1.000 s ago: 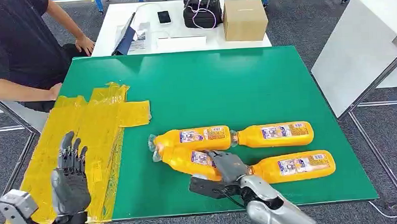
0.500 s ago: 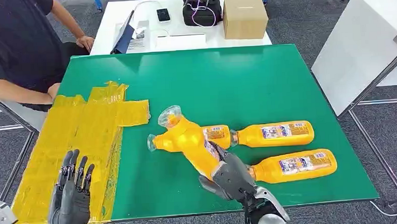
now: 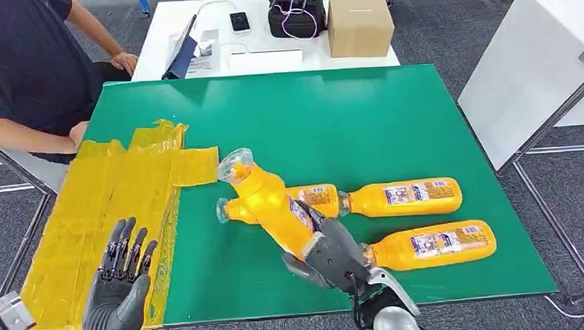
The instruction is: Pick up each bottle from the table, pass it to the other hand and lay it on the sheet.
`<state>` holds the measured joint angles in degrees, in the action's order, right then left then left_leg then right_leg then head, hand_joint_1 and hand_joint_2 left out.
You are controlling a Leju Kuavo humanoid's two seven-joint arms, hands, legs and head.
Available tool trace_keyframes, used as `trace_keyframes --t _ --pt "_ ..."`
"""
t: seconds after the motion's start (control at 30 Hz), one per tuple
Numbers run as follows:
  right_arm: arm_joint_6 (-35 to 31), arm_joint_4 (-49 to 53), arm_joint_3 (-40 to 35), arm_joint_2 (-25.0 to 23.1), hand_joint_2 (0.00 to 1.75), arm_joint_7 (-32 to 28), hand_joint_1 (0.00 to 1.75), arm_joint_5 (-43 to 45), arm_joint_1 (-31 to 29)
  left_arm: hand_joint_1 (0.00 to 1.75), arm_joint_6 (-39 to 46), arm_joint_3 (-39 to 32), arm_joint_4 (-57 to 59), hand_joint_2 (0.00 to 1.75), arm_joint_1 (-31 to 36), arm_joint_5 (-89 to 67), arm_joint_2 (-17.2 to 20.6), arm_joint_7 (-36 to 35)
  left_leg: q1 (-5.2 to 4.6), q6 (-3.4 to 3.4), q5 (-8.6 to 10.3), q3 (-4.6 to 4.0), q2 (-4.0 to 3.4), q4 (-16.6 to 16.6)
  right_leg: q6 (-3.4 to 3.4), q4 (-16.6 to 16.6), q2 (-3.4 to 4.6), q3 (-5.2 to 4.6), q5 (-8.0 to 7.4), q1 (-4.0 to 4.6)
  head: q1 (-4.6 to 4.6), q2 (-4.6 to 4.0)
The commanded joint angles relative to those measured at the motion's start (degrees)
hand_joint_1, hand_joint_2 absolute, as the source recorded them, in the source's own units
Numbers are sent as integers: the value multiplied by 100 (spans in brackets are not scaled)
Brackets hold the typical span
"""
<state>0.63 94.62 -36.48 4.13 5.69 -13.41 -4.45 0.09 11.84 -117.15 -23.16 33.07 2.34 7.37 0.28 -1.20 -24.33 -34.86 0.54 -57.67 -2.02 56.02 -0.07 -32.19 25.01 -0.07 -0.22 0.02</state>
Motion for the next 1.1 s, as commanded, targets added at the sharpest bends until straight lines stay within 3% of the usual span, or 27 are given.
trace_keyframes --t 0.03,0.4,0.63,0.83,0.97,1.03,1.1 --pt "-23 -796 -797 -249 175 178 175 -722 -931 0 191 270 245 175 320 126 144 24 -1 4 1 16 -21 6 2 -4 18 9 -5 -1 0 0" --pt "-93 -708 -957 -273 175 213 175 -917 -1061 0 198 114 44 175 269 153 100 66 2 4 -3 13 -13 1 2 -2 11 12 1 2 2 0" --pt "-343 -1436 -1330 -626 175 192 175 -1090 -1538 0 225 308 -59 175 545 392 65 -150 4 7 -2 11 -20 0 5 0 17 9 -1 4 2 0" --pt "-540 -1627 -1713 -947 175 130 175 -821 -1837 0 569 500 125 175 806 586 55 -279 2 8 5 9 -15 3 4 0 13 6 -3 2 2 0" --pt "-800 -1855 -1995 -828 175 71 175 -395 -1991 0 682 745 132 175 857 676 215 -247 3 7 2 20 -8 7 3 -3 5 19 2 3 0 0" --pt "-699 -2105 -2133 -979 175 130 175 -47 -2080 0 571 799 272 175 1240 655 -110 -226 2 7 4 21 -3 8 2 -4 0 21 3 1 2 0" --pt "-801 -2144 -2293 -1057 175 43 175 61 -2154 0 603 941 376 175 1448 608 -206 -407 1 5 11 4 6 4 1 0 -7 6 -2 0 2 0"
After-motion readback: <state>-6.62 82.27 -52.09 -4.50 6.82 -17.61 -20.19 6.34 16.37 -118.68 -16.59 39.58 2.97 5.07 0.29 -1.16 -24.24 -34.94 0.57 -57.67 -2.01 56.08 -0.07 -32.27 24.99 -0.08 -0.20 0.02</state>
